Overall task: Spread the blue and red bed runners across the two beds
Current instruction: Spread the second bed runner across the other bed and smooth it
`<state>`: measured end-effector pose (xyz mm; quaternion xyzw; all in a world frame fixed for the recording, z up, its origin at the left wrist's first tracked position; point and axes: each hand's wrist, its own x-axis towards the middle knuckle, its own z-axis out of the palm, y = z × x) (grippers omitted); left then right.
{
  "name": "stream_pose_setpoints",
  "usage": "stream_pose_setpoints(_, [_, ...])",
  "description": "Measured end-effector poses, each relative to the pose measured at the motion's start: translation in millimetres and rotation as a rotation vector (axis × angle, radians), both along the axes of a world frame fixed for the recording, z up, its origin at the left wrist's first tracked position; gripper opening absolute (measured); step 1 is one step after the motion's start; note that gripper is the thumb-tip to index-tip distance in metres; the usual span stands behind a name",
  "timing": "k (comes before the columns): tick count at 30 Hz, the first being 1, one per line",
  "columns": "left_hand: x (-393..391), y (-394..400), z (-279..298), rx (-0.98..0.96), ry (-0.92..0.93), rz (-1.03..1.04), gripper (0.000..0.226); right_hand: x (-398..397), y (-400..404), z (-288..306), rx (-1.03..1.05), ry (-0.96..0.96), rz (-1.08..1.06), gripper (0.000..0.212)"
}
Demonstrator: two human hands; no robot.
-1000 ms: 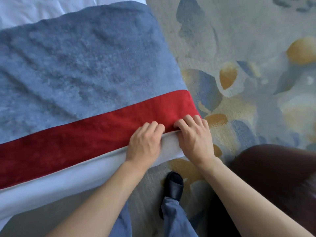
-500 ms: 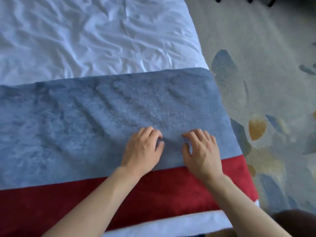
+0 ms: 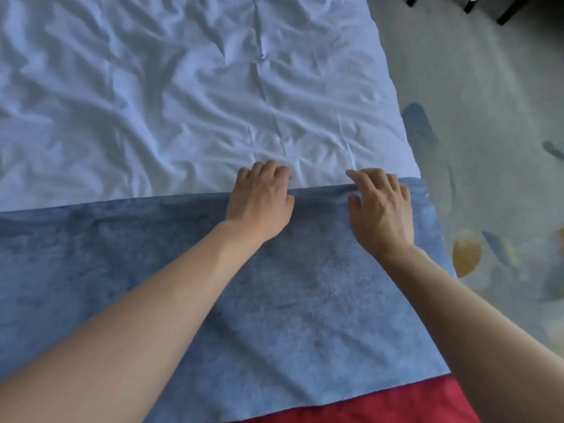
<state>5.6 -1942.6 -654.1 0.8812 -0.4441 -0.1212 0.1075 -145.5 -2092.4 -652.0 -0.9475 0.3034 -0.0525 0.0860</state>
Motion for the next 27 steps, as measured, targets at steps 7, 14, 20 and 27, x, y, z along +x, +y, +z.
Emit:
stream_pose_setpoints(7, [-8.0,-61.5,0.5,0.157,0.222,-0.047,0.015,5.6,-56.3,-8.5,0.075,0.098,0.142,0.028])
stream_pose_setpoints(14, [-32.3,-121.6,4.8,0.206,0.217,-0.091,0.026,2.1,-79.4,-6.9,0.178,-0.024,0.189,0.014])
stream_pose_setpoints(20, [-36.1,-130.2,0.9,0.198,0.142,-0.076,0.011,0.1,-85.0,-11.9,0.165,-0.001,0.213,0.007])
stream_pose_setpoints(27, [-16.9,-164.6,-3.5,0.121,0.044,-0.016,0.016,25.8,-120.8,-13.8,0.147,0.036,0.149,0.009])
